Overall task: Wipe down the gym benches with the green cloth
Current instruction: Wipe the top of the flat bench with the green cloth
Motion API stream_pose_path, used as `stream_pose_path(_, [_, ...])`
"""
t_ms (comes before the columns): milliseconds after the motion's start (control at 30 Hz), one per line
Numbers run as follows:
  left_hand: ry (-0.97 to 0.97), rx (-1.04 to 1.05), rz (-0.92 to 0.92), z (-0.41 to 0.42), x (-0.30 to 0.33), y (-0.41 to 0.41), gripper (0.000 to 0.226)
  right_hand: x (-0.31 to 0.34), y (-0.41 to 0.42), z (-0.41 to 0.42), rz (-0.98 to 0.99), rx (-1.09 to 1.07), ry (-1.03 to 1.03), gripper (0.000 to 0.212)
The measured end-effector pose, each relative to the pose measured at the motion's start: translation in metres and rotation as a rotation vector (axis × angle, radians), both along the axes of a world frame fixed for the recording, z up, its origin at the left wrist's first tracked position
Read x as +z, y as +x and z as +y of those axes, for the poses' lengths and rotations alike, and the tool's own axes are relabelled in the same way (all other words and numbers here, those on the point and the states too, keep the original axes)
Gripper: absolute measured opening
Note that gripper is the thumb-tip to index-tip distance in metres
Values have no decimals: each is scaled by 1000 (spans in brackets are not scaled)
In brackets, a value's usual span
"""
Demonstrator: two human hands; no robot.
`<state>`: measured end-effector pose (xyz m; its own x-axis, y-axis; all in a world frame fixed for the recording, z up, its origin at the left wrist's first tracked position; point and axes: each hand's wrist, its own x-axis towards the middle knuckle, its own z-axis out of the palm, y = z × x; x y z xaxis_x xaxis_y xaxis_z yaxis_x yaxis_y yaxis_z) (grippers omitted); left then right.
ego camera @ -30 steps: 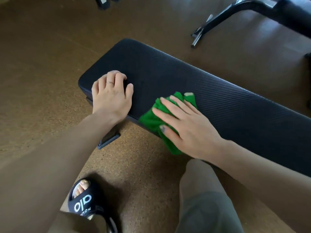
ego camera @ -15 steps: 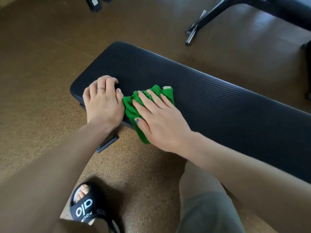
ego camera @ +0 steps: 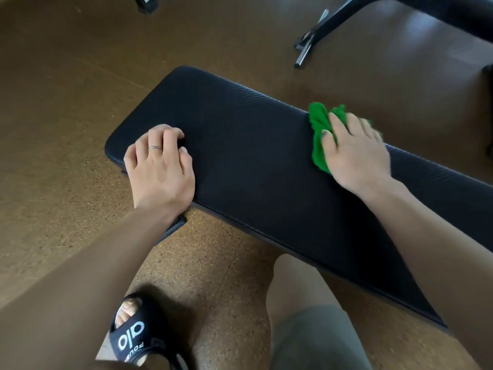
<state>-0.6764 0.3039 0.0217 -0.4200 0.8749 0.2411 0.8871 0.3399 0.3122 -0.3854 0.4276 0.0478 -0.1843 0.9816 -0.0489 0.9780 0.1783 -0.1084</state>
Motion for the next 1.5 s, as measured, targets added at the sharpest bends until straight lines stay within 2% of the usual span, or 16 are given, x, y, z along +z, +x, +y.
stream_pose_path(133, [18, 15, 15, 1, -2, 1, 31, 4, -33, 0, -35, -111, -38, 61])
stream_pose_path(333, [17, 3, -4, 2, -2, 0, 32, -2, -142, 23, 1, 99, 28, 61])
stream_pose_path(500, [4, -14, -7, 1, -2, -2, 32, -3, -88, -8, 28, 267, 96, 61])
stream_pose_path(633, [-25, -57, -17, -1, 2, -6, 34, -7, -38, -32, -24, 248, 100, 61])
stream_pose_path(733, [-21, -105, -131, 0, 9, -14, 34, -6, -55, -18, -38, 179, 72, 60])
stream_pose_path(833, [28, 107, -241, 8, 17, -50, 38, -6, -84, 5, -27, 170, 52, 56])
stream_pose_path(900, [6, 311, -466, 13, 16, -80, 45, -6, -102, 20, -16, 165, 52, 56])
stream_pose_path(967, [4, 367, -747, 13, 11, -90, 46, -7, -122, 35, -15, 164, 56, 56])
stream_pose_path(1000, [31, 367, -817, 14, 8, -89, 43, -8, -134, 41, -15, 161, 54, 56])
stream_pose_path(1100, [101, 390, -847, 19, 6, -85, 34, -3, -166, 56, -13, 130, 26, 54])
stream_pose_path(1333, [159, 445, -796, 26, 0, -86, 42, -2, -225, 63, -25, 173, 55, 55])
stream_pose_path(1400, [155, 452, -792, 26, 3, -85, 41, -2, -231, 49, -20, 245, 53, 57])
stream_pose_path(1500, [144, 458, -799, 25, 6, -84, 41, -1, -223, -3, 17, 476, 61, 57])
